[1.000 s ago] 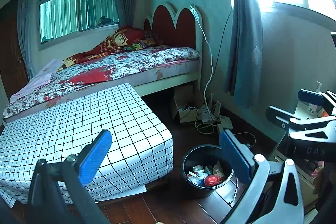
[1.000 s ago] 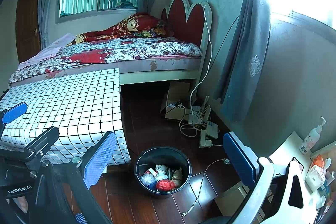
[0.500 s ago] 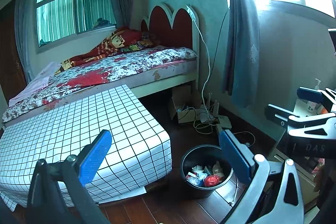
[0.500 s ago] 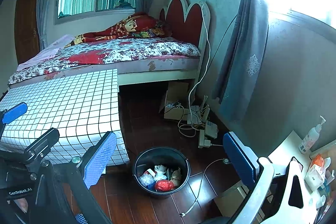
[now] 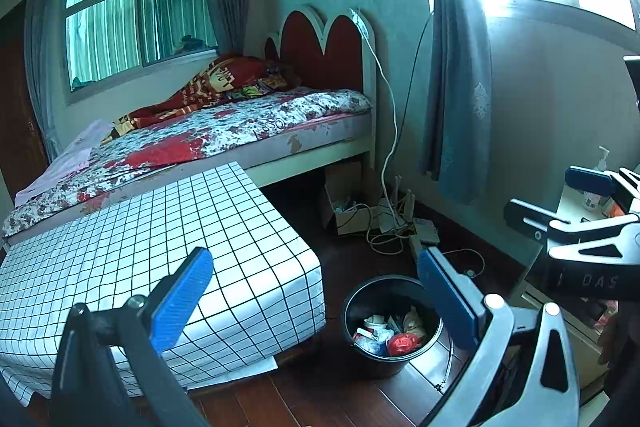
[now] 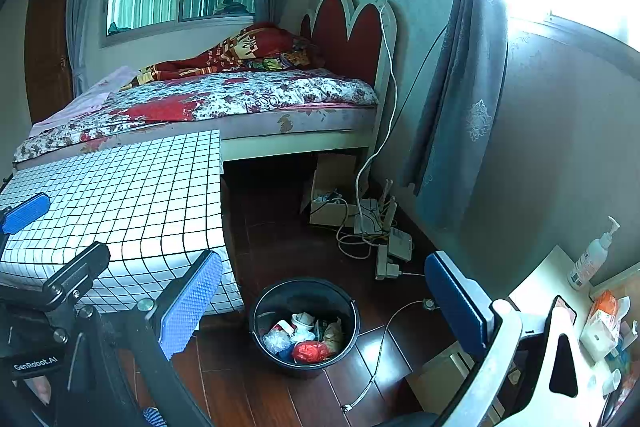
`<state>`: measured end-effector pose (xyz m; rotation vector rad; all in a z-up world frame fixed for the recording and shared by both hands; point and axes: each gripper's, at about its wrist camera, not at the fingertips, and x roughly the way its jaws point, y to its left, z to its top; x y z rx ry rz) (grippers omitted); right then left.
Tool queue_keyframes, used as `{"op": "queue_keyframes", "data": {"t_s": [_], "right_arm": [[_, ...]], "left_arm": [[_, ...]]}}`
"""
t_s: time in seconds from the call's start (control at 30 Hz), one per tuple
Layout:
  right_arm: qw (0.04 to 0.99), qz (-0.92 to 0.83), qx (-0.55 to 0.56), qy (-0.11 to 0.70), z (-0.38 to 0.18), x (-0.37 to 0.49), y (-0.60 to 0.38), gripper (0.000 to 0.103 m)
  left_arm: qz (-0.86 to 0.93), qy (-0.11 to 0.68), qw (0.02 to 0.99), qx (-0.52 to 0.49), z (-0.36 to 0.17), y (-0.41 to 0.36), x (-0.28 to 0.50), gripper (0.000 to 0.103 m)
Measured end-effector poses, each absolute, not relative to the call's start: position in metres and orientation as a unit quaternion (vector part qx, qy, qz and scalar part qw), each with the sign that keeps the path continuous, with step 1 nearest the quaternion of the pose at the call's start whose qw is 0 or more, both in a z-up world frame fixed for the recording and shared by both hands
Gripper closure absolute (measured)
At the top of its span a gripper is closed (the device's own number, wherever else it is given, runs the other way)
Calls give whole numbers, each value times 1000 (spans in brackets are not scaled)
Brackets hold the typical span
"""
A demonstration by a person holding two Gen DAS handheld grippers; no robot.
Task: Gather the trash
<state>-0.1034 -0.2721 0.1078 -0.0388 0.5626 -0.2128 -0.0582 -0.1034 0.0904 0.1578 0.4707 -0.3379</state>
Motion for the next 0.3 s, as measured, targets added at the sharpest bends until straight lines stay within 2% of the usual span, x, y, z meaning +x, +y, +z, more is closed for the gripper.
{"op": "queue_keyframes", "data": {"t_s": [0.3], "right_arm": [[954,-103,-14,282,102,-102,-274,1]], "left_arm": [[-175,236,952,82,84,-101,-54,1]]}}
